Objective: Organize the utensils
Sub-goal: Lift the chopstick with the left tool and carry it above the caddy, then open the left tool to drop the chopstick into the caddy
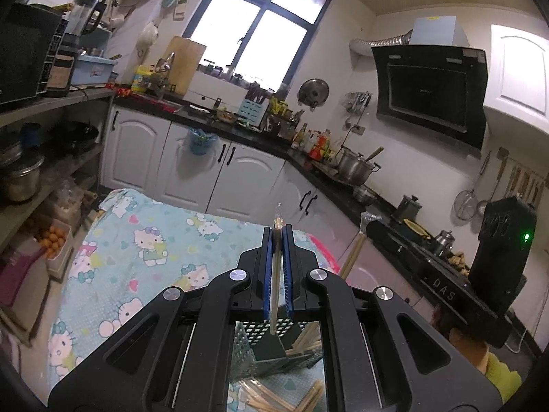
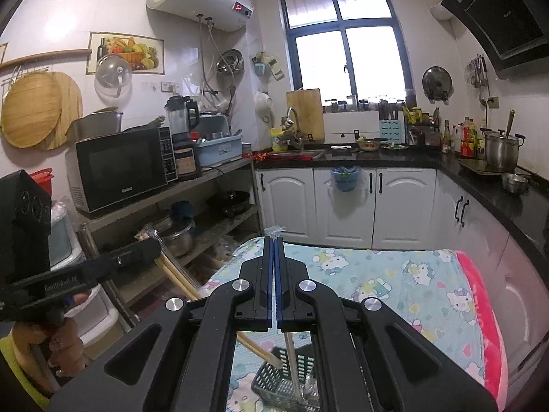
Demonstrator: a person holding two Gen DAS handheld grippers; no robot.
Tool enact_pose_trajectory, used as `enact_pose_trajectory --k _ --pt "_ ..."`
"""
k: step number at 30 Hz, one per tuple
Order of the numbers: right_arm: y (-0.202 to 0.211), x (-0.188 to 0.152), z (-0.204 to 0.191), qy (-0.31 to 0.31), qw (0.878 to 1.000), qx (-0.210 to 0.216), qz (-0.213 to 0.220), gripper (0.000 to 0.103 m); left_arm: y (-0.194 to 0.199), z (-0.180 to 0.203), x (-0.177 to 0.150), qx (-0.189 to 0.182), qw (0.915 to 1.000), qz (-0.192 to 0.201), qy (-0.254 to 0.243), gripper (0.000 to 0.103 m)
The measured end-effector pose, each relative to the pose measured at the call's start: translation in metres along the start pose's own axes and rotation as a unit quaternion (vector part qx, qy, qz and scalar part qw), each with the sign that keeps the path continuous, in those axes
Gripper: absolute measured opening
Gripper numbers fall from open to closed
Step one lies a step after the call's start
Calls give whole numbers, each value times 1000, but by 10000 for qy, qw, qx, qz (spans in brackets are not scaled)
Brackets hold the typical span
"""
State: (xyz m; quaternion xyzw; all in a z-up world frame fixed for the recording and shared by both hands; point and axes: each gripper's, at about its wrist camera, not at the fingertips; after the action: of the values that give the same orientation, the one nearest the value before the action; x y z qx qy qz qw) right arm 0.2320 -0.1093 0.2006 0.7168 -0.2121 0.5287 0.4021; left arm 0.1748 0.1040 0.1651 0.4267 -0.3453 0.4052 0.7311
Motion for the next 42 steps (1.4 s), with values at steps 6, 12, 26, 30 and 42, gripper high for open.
enact_pose_trajectory --k 6,12,26,30,42 --pt "-13 -3 8 51 9999 -122 20 1 -19 3 -12 188 9996 -119 -170 3" --pt "-22 -16 19 70 9995 -302 -39 1 -32 4 -26 253 9991 -270 -218 3" --pt "-30 -45 44 -293 9978 -461 -373 10 -53 -3 -53 318 9976 -620 -18 3" --pt "-24 -52 49 -358 9972 -511 -411 28 -52 -4 -57 363 9971 -664 49 22" --pt "0 -65 52 -447 9969 -504 -410 52 -24 -8 -59 399 9979 -414 300 87"
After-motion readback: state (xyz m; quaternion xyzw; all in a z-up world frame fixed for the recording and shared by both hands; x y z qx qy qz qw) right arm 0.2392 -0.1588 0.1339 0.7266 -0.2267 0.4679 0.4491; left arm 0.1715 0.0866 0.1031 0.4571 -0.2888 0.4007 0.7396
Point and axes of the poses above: each gripper's, at about its wrist camera, not at the fingertips, and y roughly against the way its jaws point, z to its right, x to its top, and after that the axes turned 4 degrees about -z, right-handed
